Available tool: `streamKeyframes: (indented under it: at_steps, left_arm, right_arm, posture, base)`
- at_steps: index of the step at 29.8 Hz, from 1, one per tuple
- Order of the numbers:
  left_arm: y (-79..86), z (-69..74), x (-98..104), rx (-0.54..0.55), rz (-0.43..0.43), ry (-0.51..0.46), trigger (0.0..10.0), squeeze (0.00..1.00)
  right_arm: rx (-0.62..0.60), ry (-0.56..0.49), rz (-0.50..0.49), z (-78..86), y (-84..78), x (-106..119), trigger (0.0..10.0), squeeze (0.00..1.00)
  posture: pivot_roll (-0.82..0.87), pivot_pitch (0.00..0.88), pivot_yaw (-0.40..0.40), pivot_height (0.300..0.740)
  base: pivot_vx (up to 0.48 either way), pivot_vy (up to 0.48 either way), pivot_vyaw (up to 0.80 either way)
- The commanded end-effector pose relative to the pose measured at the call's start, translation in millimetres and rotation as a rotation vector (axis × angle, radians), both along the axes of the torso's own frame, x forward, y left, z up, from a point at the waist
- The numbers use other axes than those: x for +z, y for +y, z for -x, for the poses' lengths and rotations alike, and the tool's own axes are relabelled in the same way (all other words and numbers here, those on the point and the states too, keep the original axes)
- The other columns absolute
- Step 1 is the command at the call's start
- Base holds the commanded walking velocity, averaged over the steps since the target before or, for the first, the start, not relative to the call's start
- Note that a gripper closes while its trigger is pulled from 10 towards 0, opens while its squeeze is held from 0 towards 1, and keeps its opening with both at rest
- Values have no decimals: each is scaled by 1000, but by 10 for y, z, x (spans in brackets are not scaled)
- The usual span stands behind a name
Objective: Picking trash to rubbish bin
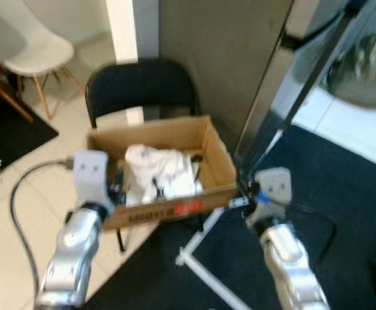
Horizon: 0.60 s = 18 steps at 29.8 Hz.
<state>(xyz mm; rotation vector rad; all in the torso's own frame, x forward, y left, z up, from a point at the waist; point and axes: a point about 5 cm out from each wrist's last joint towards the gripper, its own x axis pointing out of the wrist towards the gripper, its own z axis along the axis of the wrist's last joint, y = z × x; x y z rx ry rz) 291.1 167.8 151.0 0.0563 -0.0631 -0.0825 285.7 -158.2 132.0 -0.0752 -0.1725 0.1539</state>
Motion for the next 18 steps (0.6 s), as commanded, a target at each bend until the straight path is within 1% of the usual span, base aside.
streamKeyframes:
  at_steps: [1, 18]
  left_arm:
    - [53, 8, -35, 17, -9, 16, 10000, 39]
    - [59, 5, -33, 25, -11, 13, 10000, 35]
  right_arm:
    - [6, 20, -10, 8, 37, -51, 10000, 0]
    - [16, 23, -15, -17, 53, -57, 10000, 0]
  posture:
    - [3, 147, -26, 740]
    - [11, 150, -34, 740]
  base:
    - [266, 0, 0]
    - [263, 0, 0]
